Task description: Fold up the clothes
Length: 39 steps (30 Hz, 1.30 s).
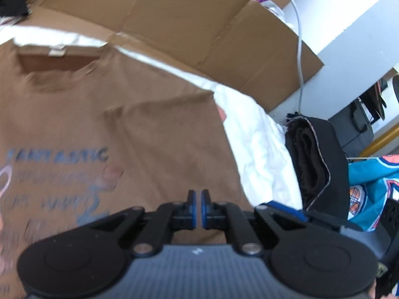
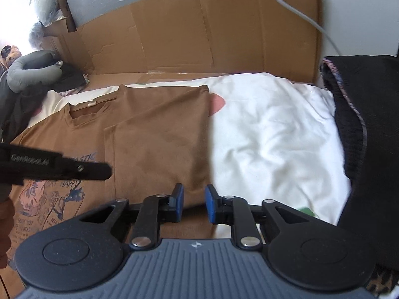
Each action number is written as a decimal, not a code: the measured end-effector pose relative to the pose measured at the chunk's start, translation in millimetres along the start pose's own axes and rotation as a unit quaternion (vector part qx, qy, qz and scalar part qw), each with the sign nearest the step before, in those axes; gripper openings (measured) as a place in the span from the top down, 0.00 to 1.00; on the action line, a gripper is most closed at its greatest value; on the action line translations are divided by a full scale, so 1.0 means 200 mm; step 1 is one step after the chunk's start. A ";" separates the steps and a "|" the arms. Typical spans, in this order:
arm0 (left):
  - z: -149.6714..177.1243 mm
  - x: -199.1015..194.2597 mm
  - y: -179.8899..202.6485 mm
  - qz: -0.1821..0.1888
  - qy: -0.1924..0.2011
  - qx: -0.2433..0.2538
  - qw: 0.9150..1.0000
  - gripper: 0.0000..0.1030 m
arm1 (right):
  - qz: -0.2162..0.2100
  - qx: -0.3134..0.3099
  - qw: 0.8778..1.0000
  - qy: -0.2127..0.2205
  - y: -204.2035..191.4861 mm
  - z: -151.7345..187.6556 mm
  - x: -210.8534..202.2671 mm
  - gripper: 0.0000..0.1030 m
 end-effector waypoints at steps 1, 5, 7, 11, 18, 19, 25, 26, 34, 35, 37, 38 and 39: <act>-0.02 0.02 0.01 -0.001 0.001 0.007 1.000 0.97 | 0.001 0.000 1.000 -0.001 0.00 -0.01 0.02 0.79; -0.03 0.10 0.04 0.002 -0.005 0.023 1.000 0.94 | -0.001 0.012 1.000 -0.004 0.00 -0.02 0.09 0.79; -0.01 0.14 0.05 0.001 -0.010 0.037 0.999 0.92 | 0.002 0.009 1.000 -0.010 0.01 0.00 0.13 0.79; 0.07 0.20 0.02 -0.038 -0.029 0.073 0.996 0.90 | 0.008 -0.017 1.000 -0.025 0.00 0.05 0.19 0.81; 0.03 0.11 -0.05 -0.046 -0.004 0.059 0.997 0.90 | 0.002 -0.026 1.000 0.000 -0.02 -0.02 0.11 0.80; 0.01 0.11 -0.04 -0.041 0.000 0.059 0.997 0.90 | 0.001 -0.026 1.000 0.000 -0.02 -0.03 0.12 0.80; -0.05 0.16 -0.02 -0.028 0.004 0.059 0.998 0.90 | -0.002 -0.026 1.000 -0.005 -0.06 -0.07 0.22 0.82; -0.06 0.18 -0.03 -0.028 0.004 0.060 0.998 0.90 | 0.000 -0.026 1.000 -0.008 -0.07 -0.07 0.24 0.86; -0.14 0.25 -0.06 -0.026 0.016 0.049 0.998 0.89 | 0.009 -0.011 1.000 0.005 -0.06 -0.15 0.32 0.86; -0.16 0.25 -0.06 -0.023 0.020 0.049 0.998 0.89 | 0.010 -0.009 1.000 0.008 -0.06 -0.17 0.32 0.86; -0.20 0.26 -0.04 -0.018 0.028 0.053 0.998 0.88 | 0.011 -0.006 1.000 0.013 -0.07 -0.20 0.34 0.86; -0.22 0.27 -0.04 -0.017 0.029 0.056 0.998 0.86 | 0.009 -0.004 1.000 0.012 -0.07 -0.20 0.35 0.86; -0.23 0.28 -0.04 -0.020 0.027 0.056 0.998 0.85 | 0.010 -0.003 1.000 0.007 -0.07 -0.20 0.36 0.87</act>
Point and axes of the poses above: each gripper's, at about its wrist camera, not at the fingertips, and x roughly the way its jaws point, y to its right, z to its underside, the point moved 10 cm from there along x, roughly the way its jaws point, and after that the axes turned 4 degrees about -y, right-handed, at the moved point
